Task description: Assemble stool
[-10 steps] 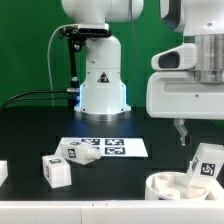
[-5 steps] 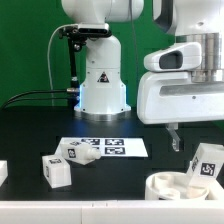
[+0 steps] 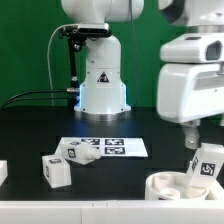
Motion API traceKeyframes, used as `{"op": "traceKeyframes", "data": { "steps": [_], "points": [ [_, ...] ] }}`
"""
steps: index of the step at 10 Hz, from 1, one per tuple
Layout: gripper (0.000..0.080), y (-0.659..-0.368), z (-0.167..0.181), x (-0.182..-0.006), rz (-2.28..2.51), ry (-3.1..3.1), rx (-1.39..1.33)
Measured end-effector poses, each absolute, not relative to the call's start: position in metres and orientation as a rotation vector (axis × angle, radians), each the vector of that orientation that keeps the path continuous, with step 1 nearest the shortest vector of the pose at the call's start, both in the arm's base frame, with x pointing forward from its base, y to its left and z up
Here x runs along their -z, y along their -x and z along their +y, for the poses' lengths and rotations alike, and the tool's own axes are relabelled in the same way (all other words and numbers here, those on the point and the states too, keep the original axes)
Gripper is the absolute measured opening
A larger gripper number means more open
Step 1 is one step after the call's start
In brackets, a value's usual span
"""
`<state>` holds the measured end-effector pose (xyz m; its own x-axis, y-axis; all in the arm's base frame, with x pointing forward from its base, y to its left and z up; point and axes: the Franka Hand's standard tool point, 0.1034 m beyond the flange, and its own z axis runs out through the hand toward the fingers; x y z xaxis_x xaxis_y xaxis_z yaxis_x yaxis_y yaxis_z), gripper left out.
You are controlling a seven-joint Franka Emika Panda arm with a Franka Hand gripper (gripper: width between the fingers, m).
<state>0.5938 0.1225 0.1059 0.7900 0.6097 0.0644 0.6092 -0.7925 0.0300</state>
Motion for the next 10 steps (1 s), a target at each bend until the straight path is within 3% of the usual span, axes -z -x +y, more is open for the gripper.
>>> {"op": "traceKeyframes", "data": {
  "steps": [3,5,7,10],
  "points": [
    [0.0649,-0.592,0.123,-0.103,1.287,-2.809,-0.077],
    [0.0649,-0.588,0.141,-0.097,1.54,-2.613,-0.037],
    [0.0649,-0.586,0.145,-0.084,1.82,-2.378,0.028],
    [0.0649,-0.591,0.141,-0.073,1.859,-2.35,0.043]
  ]
}}
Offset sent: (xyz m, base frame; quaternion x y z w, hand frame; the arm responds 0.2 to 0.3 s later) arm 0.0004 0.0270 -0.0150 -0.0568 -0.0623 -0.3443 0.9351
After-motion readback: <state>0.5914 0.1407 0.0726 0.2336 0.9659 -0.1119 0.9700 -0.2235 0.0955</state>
